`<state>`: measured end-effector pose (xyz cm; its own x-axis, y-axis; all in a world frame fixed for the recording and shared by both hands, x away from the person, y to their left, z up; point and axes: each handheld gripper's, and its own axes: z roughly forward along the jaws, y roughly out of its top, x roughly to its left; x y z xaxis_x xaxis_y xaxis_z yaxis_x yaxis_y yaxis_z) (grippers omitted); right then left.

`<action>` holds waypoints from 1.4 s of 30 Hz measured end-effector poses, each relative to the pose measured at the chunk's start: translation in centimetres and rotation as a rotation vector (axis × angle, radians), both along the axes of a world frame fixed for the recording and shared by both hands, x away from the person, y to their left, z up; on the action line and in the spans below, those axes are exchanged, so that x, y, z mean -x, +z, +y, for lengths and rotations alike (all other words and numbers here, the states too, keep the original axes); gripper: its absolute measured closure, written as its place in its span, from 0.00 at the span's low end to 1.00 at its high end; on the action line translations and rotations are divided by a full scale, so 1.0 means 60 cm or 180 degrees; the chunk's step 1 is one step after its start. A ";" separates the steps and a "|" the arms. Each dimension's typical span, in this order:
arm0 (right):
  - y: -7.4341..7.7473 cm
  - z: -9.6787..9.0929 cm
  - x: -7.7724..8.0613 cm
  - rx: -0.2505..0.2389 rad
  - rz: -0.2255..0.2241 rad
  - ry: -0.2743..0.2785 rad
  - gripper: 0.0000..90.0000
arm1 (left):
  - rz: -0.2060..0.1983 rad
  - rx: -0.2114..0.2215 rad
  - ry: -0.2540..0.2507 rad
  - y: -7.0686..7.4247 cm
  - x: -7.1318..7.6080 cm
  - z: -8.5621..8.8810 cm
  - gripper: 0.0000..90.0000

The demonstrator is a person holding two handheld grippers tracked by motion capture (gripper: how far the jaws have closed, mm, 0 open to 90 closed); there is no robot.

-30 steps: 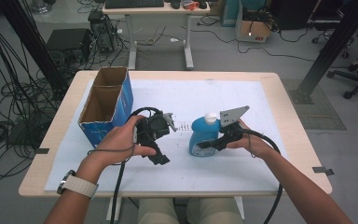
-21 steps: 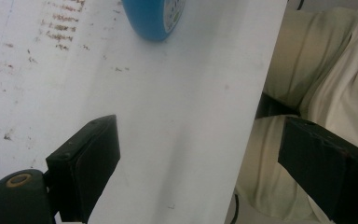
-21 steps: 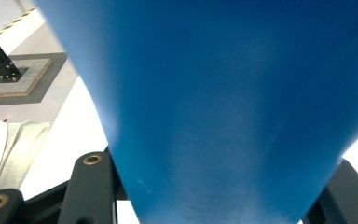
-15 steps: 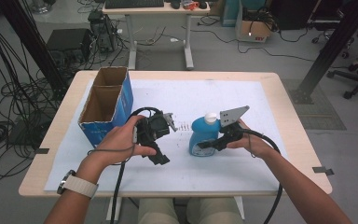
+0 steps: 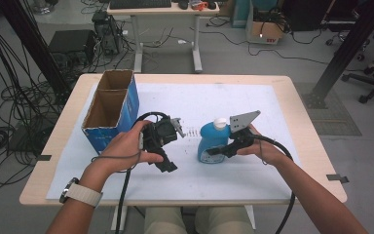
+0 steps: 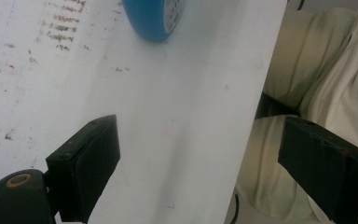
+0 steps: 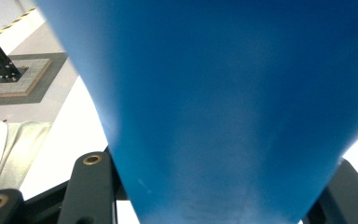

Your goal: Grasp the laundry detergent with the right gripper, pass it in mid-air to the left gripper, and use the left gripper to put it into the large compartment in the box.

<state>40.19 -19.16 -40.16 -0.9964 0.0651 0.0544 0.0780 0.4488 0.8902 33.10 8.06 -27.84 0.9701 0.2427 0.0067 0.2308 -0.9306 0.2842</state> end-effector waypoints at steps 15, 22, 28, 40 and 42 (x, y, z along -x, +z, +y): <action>0.000 0.000 0.000 0.0000 0.0001 -0.0003 0.47 | -0.0005 -0.0004 -0.0002 0.000 0.000 0.000 0.14; 0.000 0.000 0.001 0.0004 0.0010 -0.0009 0.47 | -0.0002 -0.0008 -0.0005 0.000 0.000 -0.001 0.14; 0.000 0.000 -0.001 -0.0002 -0.0010 0.0012 0.47 | 0.0011 -0.0002 0.0001 0.000 0.000 -0.001 0.14; 0.000 0.000 0.000 -0.0008 0.0002 0.0001 0.47 | 0.0008 -0.0005 0.0001 0.000 -0.001 -0.001 0.14; 0.000 0.000 0.001 0.0011 0.0028 -0.0018 0.47 | 0.0001 -0.0013 0.0003 0.001 0.000 0.000 0.14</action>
<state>40.10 -19.18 -40.15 -0.9955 0.0710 0.0631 0.0885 0.4514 0.8879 33.11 8.04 -27.80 0.9698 0.2437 0.0074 0.2319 -0.9315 0.2802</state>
